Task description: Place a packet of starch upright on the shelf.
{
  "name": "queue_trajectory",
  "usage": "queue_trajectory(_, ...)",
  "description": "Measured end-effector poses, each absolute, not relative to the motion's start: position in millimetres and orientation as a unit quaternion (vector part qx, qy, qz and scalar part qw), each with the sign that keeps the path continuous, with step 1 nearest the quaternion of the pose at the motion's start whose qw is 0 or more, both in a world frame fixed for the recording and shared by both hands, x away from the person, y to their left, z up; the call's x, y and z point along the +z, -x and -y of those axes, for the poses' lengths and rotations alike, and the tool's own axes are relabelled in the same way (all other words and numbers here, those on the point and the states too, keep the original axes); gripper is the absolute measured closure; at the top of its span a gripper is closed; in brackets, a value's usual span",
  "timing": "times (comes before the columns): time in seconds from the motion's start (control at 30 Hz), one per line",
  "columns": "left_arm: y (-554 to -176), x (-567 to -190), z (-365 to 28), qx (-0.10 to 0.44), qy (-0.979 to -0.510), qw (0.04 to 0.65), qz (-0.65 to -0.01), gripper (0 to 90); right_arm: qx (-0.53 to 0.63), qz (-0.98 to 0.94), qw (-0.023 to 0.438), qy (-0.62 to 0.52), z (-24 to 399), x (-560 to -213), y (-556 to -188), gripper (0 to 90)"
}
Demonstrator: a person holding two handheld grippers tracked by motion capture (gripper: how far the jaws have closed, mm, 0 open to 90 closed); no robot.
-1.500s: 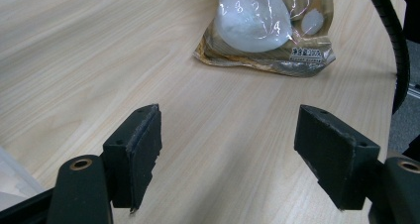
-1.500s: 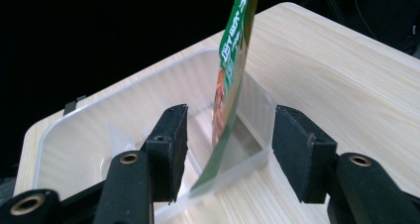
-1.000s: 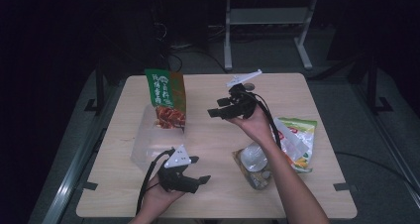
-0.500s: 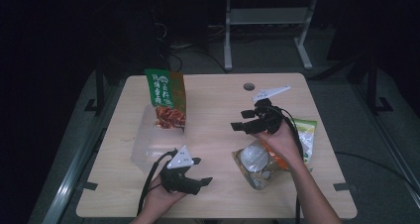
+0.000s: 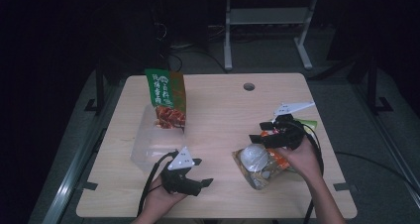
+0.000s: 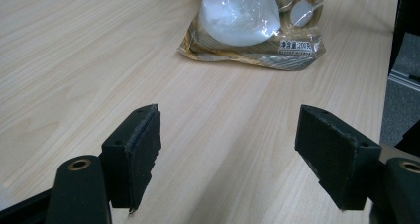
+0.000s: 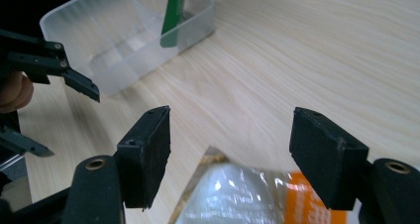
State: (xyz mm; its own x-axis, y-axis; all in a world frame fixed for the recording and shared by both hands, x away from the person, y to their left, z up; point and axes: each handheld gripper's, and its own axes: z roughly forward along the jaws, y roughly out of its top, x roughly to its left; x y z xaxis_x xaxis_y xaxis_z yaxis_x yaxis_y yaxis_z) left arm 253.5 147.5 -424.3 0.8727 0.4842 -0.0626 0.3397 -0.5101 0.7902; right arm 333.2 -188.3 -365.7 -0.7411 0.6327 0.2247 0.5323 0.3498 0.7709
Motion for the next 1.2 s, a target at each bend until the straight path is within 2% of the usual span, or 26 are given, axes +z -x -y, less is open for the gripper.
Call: queue_trajectory(1.2,-251.1,-426.7,-142.7,0.078,-0.868,0.429,-0.236,25.4,0.416,-0.794,0.068,-0.437,276.0,-403.6,-246.7,36.4)
